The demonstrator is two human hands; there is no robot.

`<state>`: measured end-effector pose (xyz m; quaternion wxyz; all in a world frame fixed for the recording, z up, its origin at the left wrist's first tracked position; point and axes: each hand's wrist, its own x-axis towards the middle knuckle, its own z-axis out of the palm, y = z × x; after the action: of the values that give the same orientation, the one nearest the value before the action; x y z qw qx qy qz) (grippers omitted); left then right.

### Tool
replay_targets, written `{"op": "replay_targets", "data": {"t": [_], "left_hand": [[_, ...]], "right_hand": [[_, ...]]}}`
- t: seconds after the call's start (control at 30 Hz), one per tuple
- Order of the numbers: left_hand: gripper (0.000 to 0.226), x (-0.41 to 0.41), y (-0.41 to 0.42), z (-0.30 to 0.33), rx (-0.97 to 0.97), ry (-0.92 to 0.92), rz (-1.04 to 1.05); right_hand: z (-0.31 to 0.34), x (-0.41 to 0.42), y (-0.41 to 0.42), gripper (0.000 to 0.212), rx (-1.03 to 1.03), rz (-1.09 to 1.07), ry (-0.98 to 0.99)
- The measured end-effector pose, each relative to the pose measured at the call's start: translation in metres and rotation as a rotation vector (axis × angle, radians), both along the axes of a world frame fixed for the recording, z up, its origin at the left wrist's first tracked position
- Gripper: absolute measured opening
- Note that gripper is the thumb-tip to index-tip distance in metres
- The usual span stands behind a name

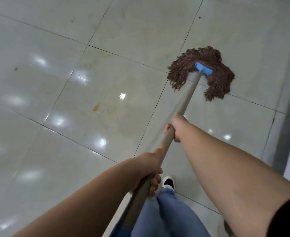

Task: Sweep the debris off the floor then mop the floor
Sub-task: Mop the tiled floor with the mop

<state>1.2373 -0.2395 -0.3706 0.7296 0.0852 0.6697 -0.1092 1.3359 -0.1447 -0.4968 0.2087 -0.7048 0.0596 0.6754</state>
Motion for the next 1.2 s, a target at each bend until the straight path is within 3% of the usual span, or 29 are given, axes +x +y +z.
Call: {"op": "replay_targets", "data": {"t": [0.57,0.9,1.2], "left_hand": [[0.058,0.063,0.287,-0.021,-0.04,-0.112,0.036],[0.052,0.14,0.416,-0.017,-0.041,-0.111,0.033],[0.06,0.261,0.59,-0.03,0.018,-0.03,0.074]], "right_hand": [[-0.004,0.082,0.284,0.039,-0.054,0.06,-0.017],[-0.002,0.157,0.416,0.036,-0.044,0.089,0.003],[-0.019,0.271,0.597,0.04,-0.027,0.155,-0.005]]}}
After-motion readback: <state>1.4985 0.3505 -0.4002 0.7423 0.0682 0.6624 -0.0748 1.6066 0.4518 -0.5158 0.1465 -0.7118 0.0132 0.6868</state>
